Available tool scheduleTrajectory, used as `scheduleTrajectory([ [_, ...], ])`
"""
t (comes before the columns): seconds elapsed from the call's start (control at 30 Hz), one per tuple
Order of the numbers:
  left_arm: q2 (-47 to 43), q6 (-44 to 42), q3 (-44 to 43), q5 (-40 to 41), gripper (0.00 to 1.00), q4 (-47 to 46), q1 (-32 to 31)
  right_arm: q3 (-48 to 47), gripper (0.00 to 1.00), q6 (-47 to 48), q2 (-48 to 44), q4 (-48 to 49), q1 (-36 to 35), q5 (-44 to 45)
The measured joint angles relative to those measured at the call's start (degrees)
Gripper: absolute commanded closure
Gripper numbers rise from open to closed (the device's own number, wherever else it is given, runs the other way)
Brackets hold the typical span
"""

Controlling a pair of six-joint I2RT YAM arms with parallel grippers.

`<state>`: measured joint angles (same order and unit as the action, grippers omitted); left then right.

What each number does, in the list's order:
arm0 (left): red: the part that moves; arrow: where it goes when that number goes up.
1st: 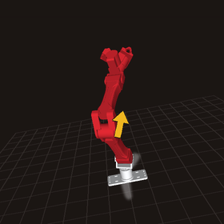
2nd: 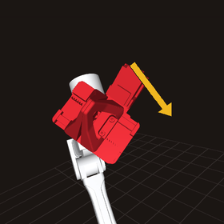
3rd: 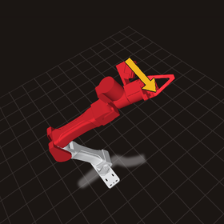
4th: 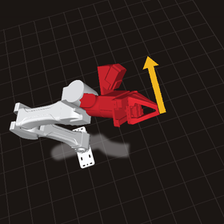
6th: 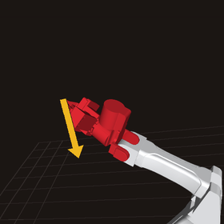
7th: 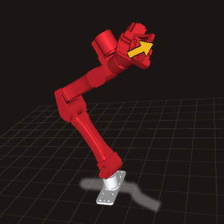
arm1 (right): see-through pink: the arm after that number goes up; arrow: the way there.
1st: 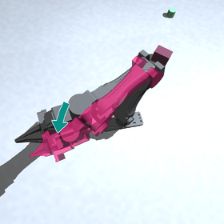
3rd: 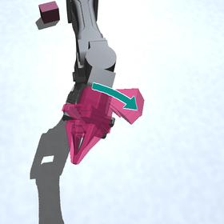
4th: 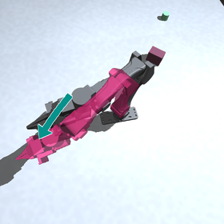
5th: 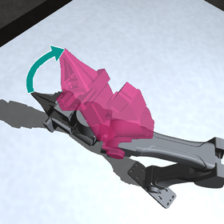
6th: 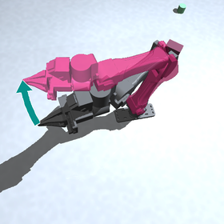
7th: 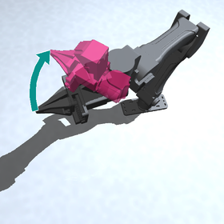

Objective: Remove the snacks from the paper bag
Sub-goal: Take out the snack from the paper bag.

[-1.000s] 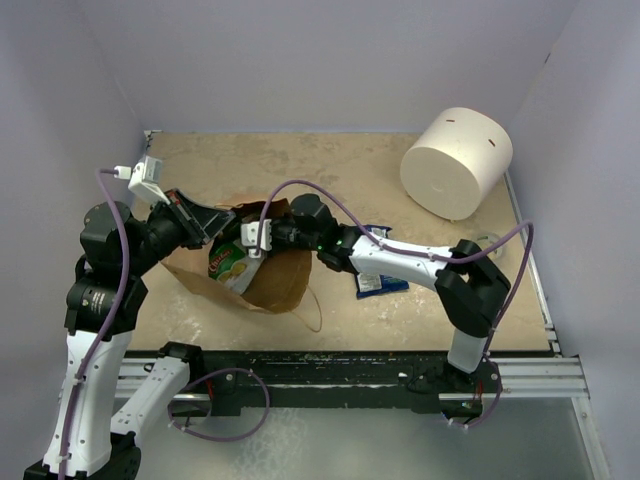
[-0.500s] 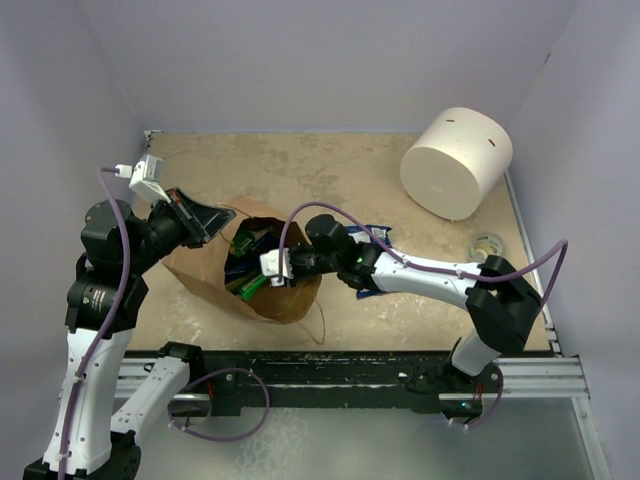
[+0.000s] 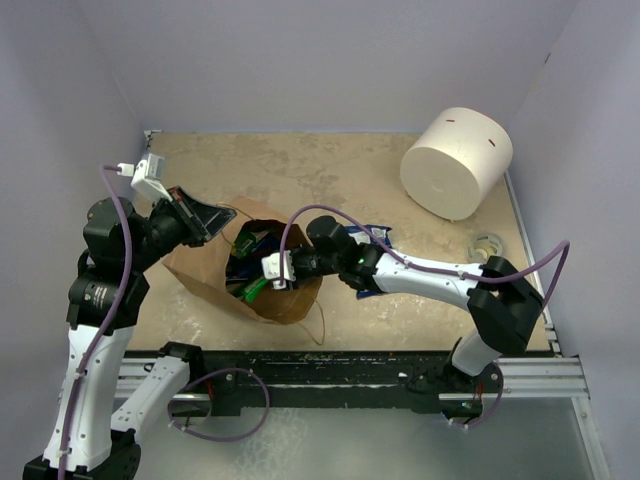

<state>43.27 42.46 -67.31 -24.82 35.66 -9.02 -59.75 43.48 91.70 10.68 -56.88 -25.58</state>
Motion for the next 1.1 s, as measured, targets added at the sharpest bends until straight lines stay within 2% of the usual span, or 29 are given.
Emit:
scheduleTrajectory([
  [0.43, 0.0, 0.0, 0.0, 0.1, 1.0, -0.3, 0.0, 0.0, 0.7, -4.5, 0.7, 3.7, -1.0, -4.3],
  [0.67, -0.4, 0.0, 0.0, 0.6, 1.0, -0.3, 0.0, -2.1, 0.99, -6.1, 3.0, 1.0, -1.3, -4.3],
  [0.9, -1.3, 0.0, 0.0, 1.8, 1.0, -0.3, 0.0, -4.0, 1.0, -7.6, -0.9, -4.2, -1.3, -4.5],
  [1.1, -1.3, 0.0, 0.3, 2.6, 1.0, -0.2, 0.0, -3.9, 1.0, -12.9, -12.4, -5.9, -1.3, -3.7],
])
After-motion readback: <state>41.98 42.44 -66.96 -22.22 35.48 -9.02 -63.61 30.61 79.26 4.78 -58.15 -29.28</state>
